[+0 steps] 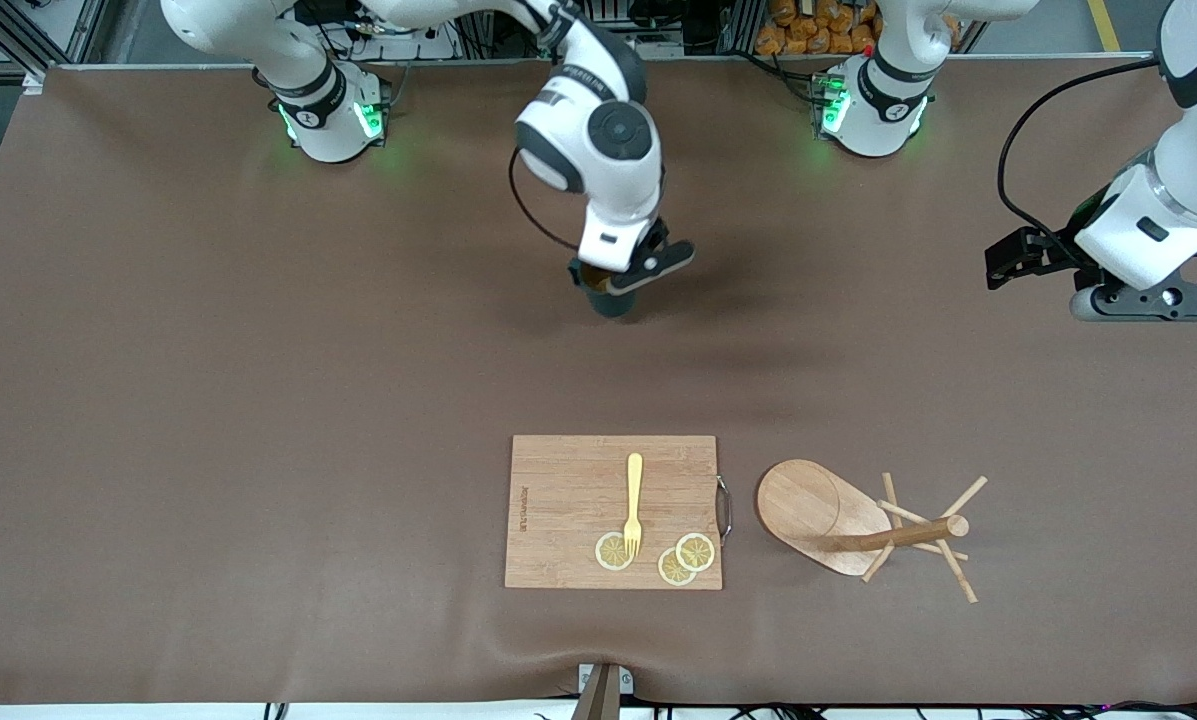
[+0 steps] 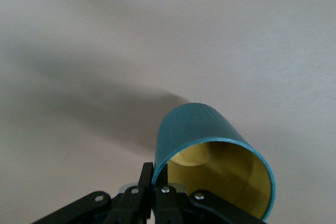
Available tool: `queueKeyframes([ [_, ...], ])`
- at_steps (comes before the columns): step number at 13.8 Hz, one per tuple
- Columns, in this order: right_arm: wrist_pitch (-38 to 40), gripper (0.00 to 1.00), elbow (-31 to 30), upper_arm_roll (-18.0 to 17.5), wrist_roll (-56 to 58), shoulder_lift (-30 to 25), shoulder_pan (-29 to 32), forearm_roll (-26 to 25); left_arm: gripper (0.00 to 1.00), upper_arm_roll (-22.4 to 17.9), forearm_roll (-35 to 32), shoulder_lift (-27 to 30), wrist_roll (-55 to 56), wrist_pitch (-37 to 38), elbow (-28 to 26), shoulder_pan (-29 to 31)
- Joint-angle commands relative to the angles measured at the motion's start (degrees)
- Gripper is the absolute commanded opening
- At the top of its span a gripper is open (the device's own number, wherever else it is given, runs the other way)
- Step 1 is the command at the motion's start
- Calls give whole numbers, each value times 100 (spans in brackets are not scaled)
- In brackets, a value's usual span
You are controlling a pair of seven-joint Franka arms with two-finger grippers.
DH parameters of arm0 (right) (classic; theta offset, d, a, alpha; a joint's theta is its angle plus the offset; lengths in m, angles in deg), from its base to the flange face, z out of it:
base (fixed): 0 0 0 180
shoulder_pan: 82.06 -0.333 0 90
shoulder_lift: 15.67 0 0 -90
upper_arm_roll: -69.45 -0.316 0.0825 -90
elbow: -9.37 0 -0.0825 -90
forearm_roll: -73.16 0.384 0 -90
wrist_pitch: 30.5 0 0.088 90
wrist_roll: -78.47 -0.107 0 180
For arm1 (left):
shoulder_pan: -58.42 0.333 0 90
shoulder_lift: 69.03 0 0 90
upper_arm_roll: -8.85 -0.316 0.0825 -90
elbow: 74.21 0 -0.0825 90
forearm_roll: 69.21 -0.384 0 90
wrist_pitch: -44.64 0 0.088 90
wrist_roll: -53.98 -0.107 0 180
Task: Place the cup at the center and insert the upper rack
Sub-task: 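Carry the teal mug with the right gripper toward the table center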
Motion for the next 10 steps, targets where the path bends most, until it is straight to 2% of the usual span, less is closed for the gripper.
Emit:
queueKeyframes([
  [1,66,0,320,72,0,238,-275,-23,100,57,35,85,63,-12,-39,76],
  [5,66,0,329,72,53,528,-442,-909,100,57,35,59,72,-21,-39,59],
  [10,75,0,373,63,-8,669,-636,-875,100,57,9,50,72,-65,-39,59],
])
